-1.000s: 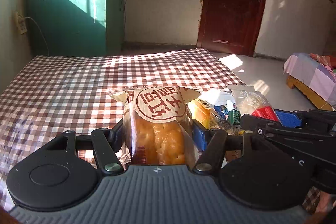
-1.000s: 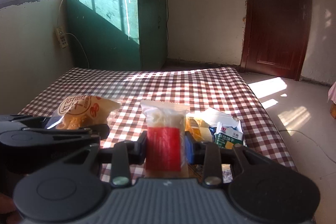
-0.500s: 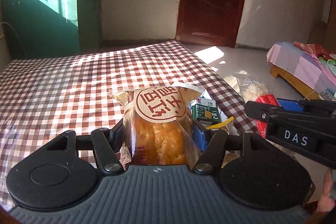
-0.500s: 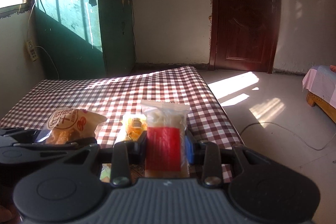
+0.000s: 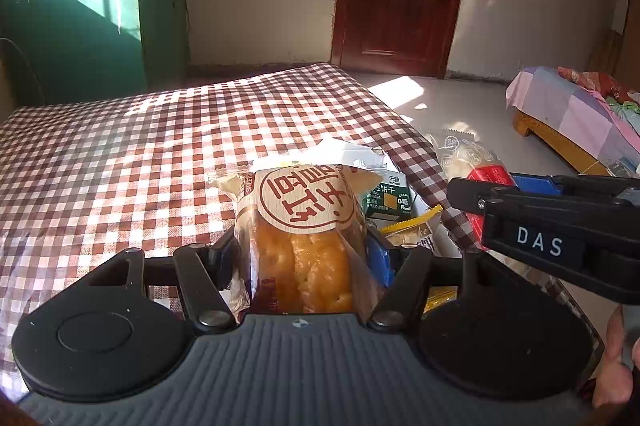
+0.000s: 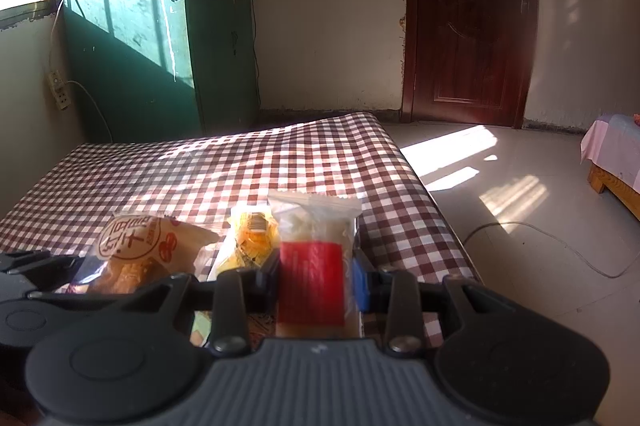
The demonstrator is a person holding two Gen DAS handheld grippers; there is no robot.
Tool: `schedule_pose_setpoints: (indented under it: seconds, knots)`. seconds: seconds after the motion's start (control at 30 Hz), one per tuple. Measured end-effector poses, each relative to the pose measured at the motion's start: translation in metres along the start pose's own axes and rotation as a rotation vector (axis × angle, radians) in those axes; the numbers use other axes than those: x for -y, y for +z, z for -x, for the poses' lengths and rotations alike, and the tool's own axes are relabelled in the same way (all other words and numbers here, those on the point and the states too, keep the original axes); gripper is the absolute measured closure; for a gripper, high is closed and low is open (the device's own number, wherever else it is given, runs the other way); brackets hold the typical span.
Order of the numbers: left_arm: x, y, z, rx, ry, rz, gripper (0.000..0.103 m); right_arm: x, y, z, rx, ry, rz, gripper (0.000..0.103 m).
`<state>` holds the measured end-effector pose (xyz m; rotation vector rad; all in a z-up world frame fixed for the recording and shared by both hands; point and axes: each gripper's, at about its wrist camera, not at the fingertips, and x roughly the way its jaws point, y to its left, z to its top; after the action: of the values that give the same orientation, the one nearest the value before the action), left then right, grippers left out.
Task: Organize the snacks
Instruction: 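Carry the bread bag and red-labelled pastry toward the white tray, then open both grippers to drop the bread bag and pastry onto the tray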
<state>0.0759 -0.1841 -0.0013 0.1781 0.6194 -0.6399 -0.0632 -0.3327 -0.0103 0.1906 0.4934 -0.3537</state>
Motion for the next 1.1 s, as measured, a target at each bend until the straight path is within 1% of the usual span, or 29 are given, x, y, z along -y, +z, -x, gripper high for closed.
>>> schedule_pose_setpoints:
  seconds: [0.27, 0.4, 0.43, 0.53, 0.57, 0.6, 0.63, 0.67, 0.83, 0.97, 1.07, 1.1]
  knots:
    - [0.002, -0.001, -0.005, -0.020, -0.005, -0.008, 0.024, 0.000, 0.001, -0.008, -0.007, 0.009, 0.000, 0.070]
    - [0.004, -0.002, -0.009, -0.026, -0.019, -0.012, 0.024, -0.001, 0.002, -0.014, -0.011, 0.015, 0.003, 0.070]
    - [0.005, -0.001, -0.010, -0.028, -0.024, -0.013, 0.024, -0.001, 0.002, -0.015, -0.011, 0.018, 0.003, 0.070]
    - [0.007, -0.001, -0.012, -0.030, -0.074, -0.018, 0.025, -0.001, 0.002, -0.019, -0.015, 0.021, -0.004, 0.070]
    - [0.009, -0.002, -0.013, -0.024, -0.098, -0.034, 0.023, 0.000, 0.002, -0.020, -0.019, 0.027, -0.007, 0.069]
    - [0.011, -0.003, -0.013, -0.023, -0.102, -0.048, 0.017, 0.001, 0.001, -0.021, -0.021, 0.031, -0.014, 0.067]
    - [0.012, -0.003, -0.012, -0.023, -0.104, -0.055, 0.000, 0.003, 0.001, -0.020, -0.021, 0.033, -0.017, 0.064]
    - [0.011, -0.004, -0.011, -0.016, -0.109, -0.051, 0.000, 0.004, 0.000, -0.019, -0.021, 0.033, -0.020, 0.063]
    - [0.004, -0.003, -0.002, -0.018, -0.083, -0.041, 0.000, 0.009, 0.002, -0.006, -0.010, 0.035, -0.042, 0.062]
    - [-0.001, -0.002, 0.020, -0.001, -0.033, -0.020, 0.000, 0.008, 0.004, 0.014, 0.008, 0.025, -0.021, 0.060]
    - [-0.002, -0.005, 0.043, 0.010, 0.023, 0.001, 0.000, 0.010, 0.004, 0.036, 0.022, 0.019, -0.006, 0.053]
    - [-0.002, -0.007, 0.049, 0.013, 0.043, 0.005, 0.000, 0.011, 0.003, 0.044, 0.025, 0.018, 0.004, 0.048]
